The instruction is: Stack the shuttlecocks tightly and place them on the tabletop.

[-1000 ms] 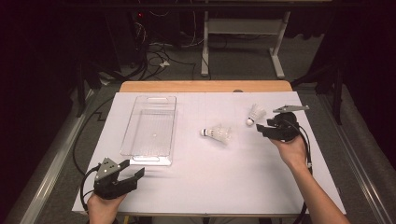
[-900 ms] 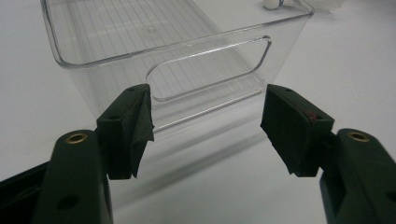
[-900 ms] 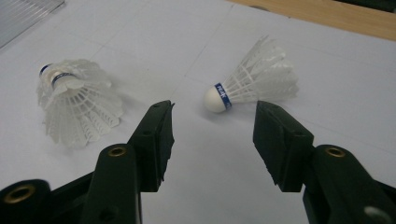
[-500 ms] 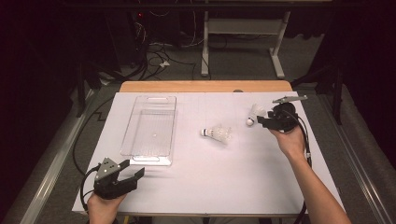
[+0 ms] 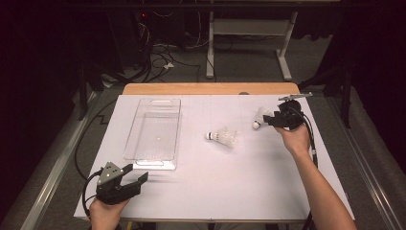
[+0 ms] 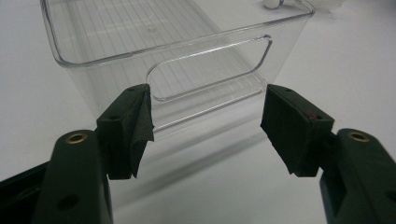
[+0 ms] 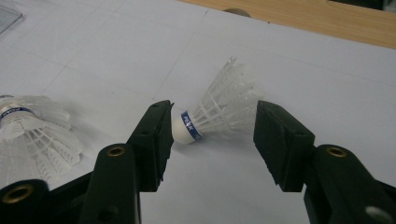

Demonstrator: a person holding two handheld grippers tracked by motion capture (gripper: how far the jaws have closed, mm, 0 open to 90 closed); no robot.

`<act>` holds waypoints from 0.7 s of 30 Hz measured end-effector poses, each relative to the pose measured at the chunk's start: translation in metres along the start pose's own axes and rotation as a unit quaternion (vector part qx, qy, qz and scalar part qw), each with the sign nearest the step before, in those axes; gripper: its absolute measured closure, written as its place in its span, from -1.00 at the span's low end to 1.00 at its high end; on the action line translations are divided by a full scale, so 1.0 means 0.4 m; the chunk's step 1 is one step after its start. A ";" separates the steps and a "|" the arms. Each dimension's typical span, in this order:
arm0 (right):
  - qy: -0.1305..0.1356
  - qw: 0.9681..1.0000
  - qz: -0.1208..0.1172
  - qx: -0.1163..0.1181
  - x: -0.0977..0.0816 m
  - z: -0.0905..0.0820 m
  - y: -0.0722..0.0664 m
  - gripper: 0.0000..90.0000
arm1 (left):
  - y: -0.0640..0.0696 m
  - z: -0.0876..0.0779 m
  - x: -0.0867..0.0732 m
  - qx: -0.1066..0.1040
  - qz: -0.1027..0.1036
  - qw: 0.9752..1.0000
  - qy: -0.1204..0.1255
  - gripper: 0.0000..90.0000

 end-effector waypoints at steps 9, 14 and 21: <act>-0.012 1.000 0.007 -0.003 0.004 0.021 0.020 0.05 | 0.002 0.001 0.000 0.000 0.003 1.000 -0.002 -0.23; -0.013 1.000 0.017 -0.001 0.015 0.033 0.028 0.05 | 0.002 0.001 -0.001 -0.001 0.003 1.000 -0.003 -0.23; 0.001 0.999 0.036 0.005 0.021 0.049 0.039 0.05 | 0.001 0.000 0.000 -0.001 0.002 1.000 -0.001 -0.23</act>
Point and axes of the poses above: each handheld gripper's, and its own axes: z roughly forward along the jaws, x roughly out of its top, y roughly to its right, the point moved 8 cm from there along z, roughly forward along the jaws, and after that the axes turned 2 degrees about -y, right-handed, at the moved point
